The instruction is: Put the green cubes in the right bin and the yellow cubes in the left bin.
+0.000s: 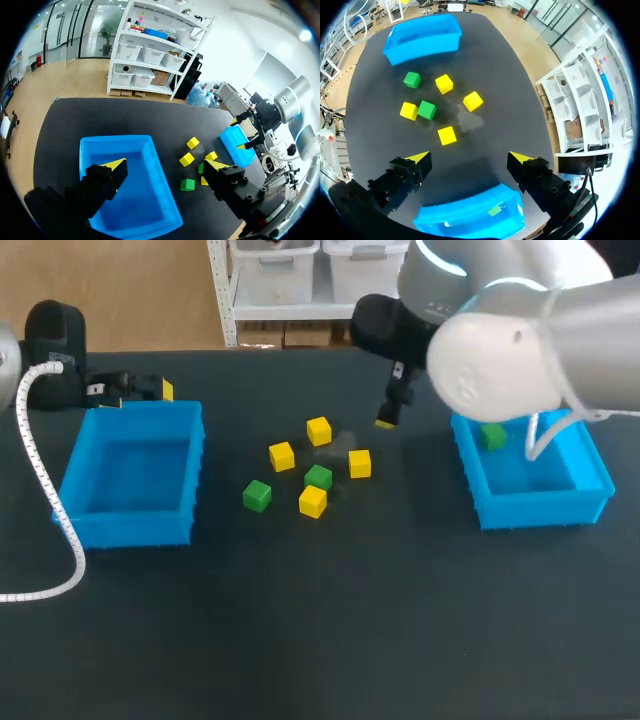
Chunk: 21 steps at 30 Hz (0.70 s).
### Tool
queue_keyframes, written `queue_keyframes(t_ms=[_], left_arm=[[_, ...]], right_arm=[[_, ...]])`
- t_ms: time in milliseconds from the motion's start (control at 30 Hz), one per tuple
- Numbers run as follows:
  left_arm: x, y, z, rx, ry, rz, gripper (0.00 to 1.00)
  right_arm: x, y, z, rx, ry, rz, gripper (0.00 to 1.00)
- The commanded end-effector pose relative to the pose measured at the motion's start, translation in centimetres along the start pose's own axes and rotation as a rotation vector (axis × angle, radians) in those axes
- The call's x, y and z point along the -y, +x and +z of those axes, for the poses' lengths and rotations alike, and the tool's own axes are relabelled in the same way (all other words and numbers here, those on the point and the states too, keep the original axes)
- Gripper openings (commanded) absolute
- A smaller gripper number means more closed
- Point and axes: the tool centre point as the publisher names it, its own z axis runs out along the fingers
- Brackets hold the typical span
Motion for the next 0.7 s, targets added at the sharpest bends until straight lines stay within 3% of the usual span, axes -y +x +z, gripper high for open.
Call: queue_keyframes(t_ms=[33, 367, 700], left_arm=[[-0.2, 0.1, 0.0, 0.005, 0.01, 0.002, 1.0], [-0.2, 0.1, 0.0, 0.005, 0.01, 0.002, 1.0], [-0.2, 0.1, 0.0, 0.005, 0.01, 0.002, 1.0]], right_arm=[[-0.6, -1.0, 0.7, -0.022, -0.015, 0.001, 1.0], [-4.5, -2.6, 2.4, -0.04, -0.074, -0.003, 1.0], [-6.8, -3.9, 5.0, -0.035, -0.13, 0.085, 1.0]])
